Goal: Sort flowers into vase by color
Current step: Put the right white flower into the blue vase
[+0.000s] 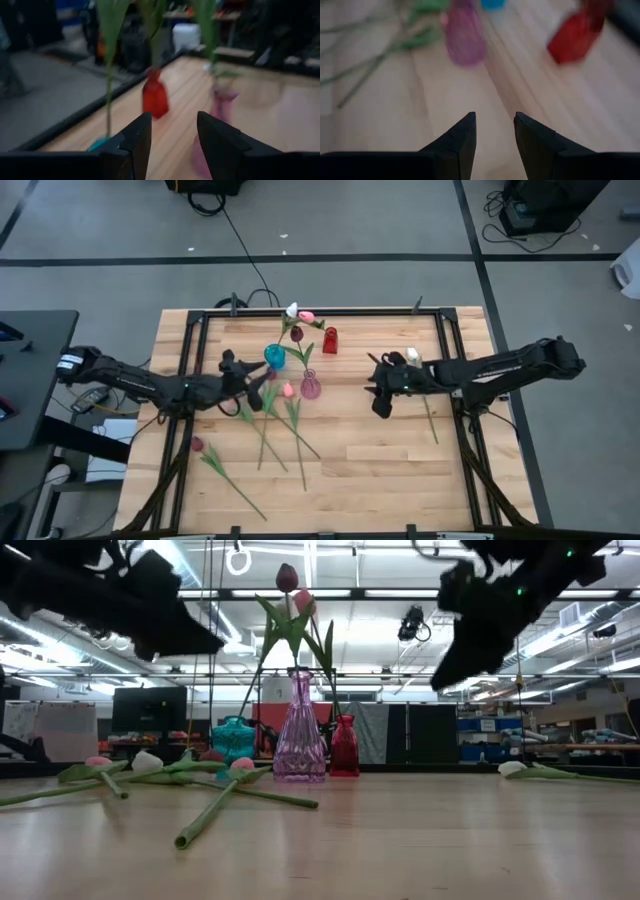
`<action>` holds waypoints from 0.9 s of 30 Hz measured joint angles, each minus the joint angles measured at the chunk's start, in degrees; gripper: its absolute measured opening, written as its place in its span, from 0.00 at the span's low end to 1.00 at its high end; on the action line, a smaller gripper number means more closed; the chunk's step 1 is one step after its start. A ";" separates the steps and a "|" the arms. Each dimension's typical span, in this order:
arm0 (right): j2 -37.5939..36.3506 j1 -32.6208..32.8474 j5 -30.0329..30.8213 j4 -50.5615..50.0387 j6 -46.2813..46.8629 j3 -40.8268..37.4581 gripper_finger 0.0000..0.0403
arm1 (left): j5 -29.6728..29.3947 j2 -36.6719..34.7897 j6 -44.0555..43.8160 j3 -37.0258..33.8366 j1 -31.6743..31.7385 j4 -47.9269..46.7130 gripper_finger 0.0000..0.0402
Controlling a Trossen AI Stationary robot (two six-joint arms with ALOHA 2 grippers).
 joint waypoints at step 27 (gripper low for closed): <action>5.47 -19.89 -13.37 -42.66 22.26 0.02 0.36 | 7.02 0.04 -1.70 0.07 -1.00 2.12 0.41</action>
